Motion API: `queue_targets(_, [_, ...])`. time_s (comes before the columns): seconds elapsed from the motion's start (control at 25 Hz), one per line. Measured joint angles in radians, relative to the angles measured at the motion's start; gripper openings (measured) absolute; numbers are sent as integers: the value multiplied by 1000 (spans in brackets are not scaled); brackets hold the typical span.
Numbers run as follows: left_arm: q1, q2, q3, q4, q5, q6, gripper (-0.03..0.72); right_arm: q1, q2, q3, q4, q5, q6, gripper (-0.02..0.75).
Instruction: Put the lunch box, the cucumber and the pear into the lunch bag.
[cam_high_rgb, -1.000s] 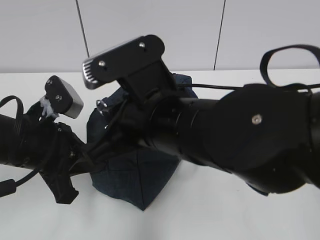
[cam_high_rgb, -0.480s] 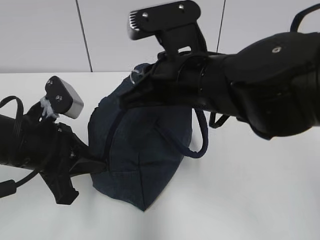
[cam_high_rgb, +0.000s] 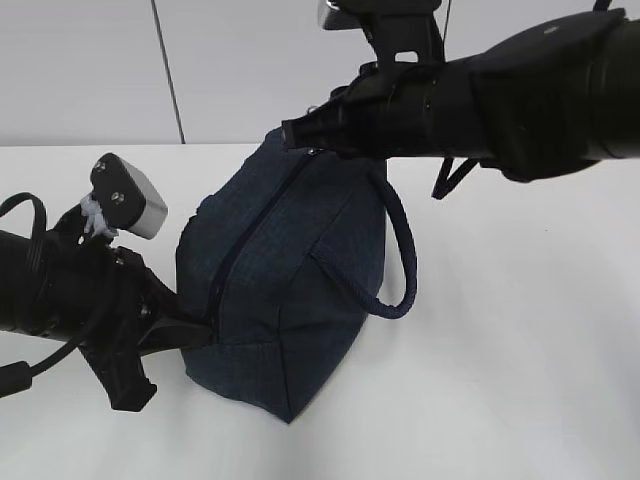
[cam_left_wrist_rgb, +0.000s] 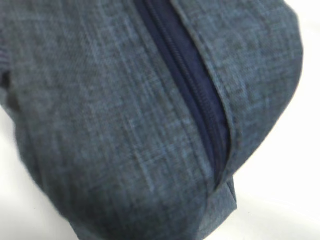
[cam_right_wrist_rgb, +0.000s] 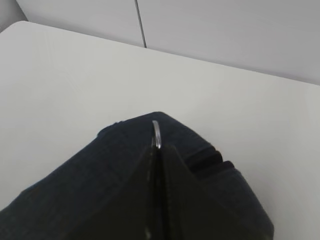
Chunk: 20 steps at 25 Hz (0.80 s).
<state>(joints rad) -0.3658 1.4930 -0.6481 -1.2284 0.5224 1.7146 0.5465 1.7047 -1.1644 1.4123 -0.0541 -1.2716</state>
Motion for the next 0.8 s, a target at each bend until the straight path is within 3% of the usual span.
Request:
queue_targets(0.44, [0,0,0,4,-3,0,12,-173,156,-135,117,151,0,0])
queue_targets(0.8, [0,0,0,6,-9,0,11,-244,295,-208,224,259,0,0])
